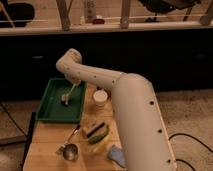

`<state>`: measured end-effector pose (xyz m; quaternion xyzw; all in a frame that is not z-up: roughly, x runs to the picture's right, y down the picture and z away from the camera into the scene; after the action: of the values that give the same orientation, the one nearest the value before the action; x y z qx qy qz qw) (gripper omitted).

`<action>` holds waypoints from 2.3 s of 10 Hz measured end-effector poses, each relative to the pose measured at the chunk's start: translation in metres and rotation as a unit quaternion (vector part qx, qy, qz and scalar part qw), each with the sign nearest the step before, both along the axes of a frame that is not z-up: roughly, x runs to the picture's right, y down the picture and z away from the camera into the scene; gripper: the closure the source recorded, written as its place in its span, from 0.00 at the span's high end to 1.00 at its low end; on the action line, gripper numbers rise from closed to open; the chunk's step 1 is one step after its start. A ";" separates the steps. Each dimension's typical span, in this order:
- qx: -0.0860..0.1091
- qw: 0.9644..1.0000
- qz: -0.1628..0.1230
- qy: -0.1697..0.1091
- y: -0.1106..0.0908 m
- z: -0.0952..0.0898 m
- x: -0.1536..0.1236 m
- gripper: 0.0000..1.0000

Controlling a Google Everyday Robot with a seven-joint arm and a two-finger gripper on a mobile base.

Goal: Wipe tray with brush

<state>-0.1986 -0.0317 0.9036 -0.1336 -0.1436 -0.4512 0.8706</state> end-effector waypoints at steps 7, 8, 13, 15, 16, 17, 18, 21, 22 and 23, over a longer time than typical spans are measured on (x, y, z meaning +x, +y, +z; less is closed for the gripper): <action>-0.035 0.998 -0.052 -0.020 0.026 -0.010 0.009 0.02; -0.031 0.998 -0.047 -0.009 0.023 -0.010 0.025 0.02; -0.001 1.000 0.001 0.014 -0.007 0.007 0.062 0.02; 0.000 1.000 0.006 -0.008 -0.011 0.016 0.038 0.02; -0.007 1.000 0.001 -0.026 -0.007 0.018 0.019 0.02; -0.016 0.999 -0.010 -0.047 -0.003 0.018 -0.002 0.02; -0.026 0.997 -0.021 -0.066 0.003 0.018 -0.018 0.02; -0.048 0.994 -0.049 -0.089 0.019 0.011 -0.033 0.02; -0.052 0.994 -0.053 -0.086 0.022 0.009 -0.028 0.02; -0.054 0.994 -0.053 -0.080 0.024 0.006 -0.018 0.02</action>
<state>-0.2167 -0.0073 0.9099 -0.1513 -0.2292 -0.4979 0.8226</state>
